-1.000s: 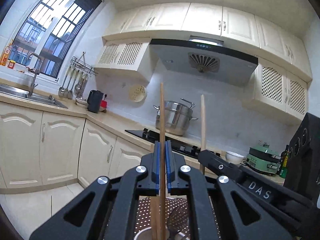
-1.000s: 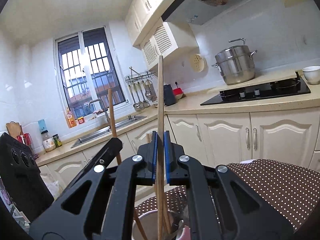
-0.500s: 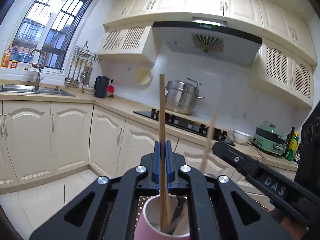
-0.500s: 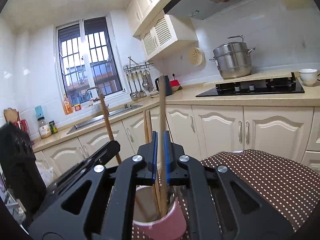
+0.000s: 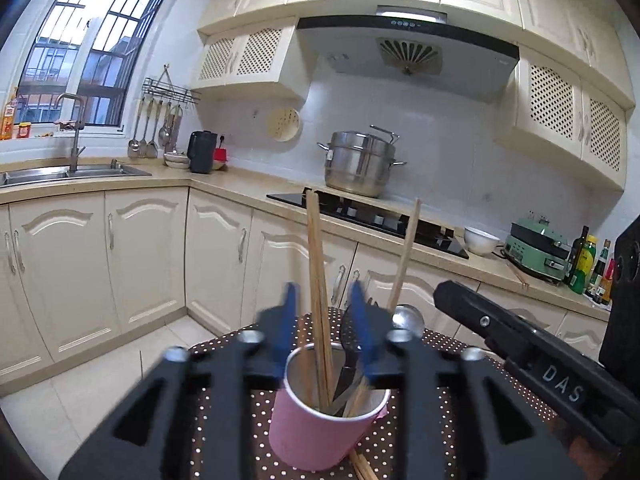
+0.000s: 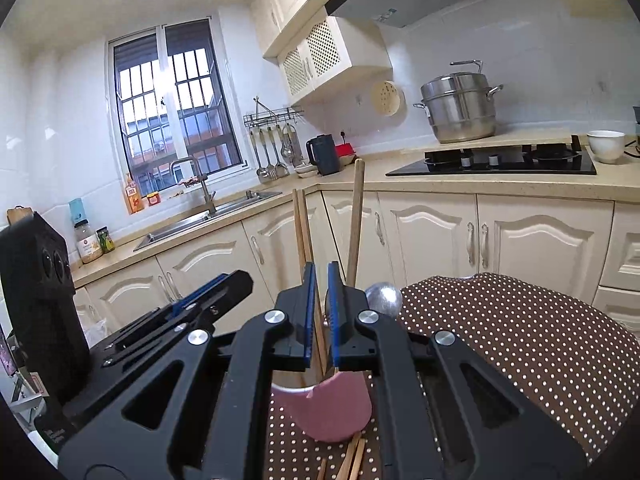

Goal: Organize utensils
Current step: 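Lower both chopsticks into the cup and open both tools, then withdraw both tools from the cup toward the remaining chopsticks, then grasp a chopstick with the left tool while the right tool grasps another chopstick, then lift both chopsticks upright and lower them toward the pink cup, then open the left tool over the cup while the right tool releases its chopstick in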

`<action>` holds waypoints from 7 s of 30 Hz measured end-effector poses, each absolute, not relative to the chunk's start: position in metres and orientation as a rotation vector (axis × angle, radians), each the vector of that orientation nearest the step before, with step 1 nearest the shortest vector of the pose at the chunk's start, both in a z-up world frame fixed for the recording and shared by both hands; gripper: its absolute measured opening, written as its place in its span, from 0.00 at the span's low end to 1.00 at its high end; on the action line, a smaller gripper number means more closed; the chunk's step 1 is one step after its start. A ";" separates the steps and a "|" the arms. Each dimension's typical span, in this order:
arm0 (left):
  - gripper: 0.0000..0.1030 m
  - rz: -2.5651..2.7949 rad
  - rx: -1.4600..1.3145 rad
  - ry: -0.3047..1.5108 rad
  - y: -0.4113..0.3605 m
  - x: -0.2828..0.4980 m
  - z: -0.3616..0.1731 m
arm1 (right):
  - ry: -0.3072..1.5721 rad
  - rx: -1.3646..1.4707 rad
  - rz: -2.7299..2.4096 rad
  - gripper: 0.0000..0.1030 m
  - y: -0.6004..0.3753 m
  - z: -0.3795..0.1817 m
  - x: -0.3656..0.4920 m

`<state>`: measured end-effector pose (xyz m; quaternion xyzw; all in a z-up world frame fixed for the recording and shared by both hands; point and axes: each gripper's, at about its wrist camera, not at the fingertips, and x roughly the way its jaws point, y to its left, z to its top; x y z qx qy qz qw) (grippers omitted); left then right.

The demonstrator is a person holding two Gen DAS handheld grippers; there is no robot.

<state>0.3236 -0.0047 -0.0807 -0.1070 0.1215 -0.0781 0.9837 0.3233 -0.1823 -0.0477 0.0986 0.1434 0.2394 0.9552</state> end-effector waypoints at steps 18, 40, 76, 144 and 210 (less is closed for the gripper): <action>0.52 -0.144 -0.200 0.294 -0.006 0.279 -0.057 | 0.325 0.204 0.459 0.07 -0.190 -0.038 0.284; 0.65 -0.301 -0.132 0.925 -0.045 0.264 -0.137 | 0.584 0.255 0.282 0.07 -0.252 -0.091 0.234; 0.06 -0.300 -0.175 1.081 -0.010 0.219 -0.189 | 0.875 0.203 0.335 0.47 -0.244 -0.137 0.234; 0.06 -0.227 -0.164 0.509 -0.003 0.233 -0.070 | 0.776 0.249 0.555 0.05 -0.209 -0.061 0.259; 0.38 -0.186 -0.170 0.116 -0.003 0.327 -0.059 | 0.365 0.205 0.470 0.06 -0.177 -0.006 0.330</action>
